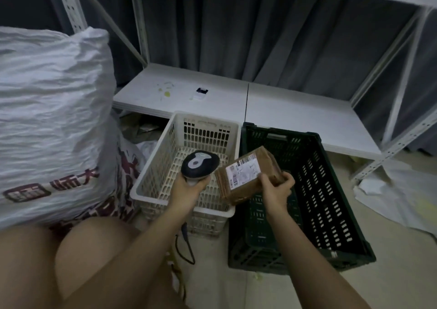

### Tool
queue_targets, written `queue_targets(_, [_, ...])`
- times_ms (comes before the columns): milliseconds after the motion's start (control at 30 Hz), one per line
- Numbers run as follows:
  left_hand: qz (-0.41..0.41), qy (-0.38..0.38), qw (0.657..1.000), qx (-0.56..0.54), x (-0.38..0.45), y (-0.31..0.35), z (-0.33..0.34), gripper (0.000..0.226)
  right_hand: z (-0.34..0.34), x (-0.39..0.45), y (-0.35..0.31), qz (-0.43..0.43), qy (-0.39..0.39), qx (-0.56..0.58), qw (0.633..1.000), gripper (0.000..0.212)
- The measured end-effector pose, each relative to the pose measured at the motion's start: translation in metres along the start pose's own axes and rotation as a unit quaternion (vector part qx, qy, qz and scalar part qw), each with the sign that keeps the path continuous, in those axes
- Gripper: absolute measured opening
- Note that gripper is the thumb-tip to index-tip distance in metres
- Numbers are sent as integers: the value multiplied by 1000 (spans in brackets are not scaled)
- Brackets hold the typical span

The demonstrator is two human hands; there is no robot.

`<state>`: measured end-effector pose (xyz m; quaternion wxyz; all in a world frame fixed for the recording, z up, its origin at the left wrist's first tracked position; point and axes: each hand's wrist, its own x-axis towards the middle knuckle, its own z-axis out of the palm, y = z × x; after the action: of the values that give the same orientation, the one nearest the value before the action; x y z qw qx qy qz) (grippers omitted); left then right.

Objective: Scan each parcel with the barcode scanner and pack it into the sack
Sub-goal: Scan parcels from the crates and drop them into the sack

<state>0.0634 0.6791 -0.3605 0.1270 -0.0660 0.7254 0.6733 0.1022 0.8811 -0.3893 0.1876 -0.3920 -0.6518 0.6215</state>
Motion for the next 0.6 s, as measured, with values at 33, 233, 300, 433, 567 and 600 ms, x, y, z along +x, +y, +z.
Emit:
queue_targets(33, [-9, 1, 1000, 3, 5, -10, 7, 62, -1, 2, 8, 2, -3, -17, 1000, 74])
queue_targets(233, [-46, -26, 997, 49, 24, -41, 42, 58, -22, 8, 48, 71, -61, 43, 995, 67])
queue_targets(300, [-60, -31, 997, 44, 31, -44, 51, 61, -29, 8, 52, 68, -91, 19, 993, 65])
queue_targets(433, [-68, -10, 996, 51, 38, -49, 62, 58, -39, 13, 41, 46, -118, -128, 984, 73])
queue_targets(567, [-69, 3, 997, 33, 41, -49, 65, 56, -41, 39, 19, 31, -174, -210, 962, 45])
queue_targets(600, [-66, 4, 997, 28, 40, -50, 66, 56, -39, 46, 11, 23, -171, -229, 958, 40])
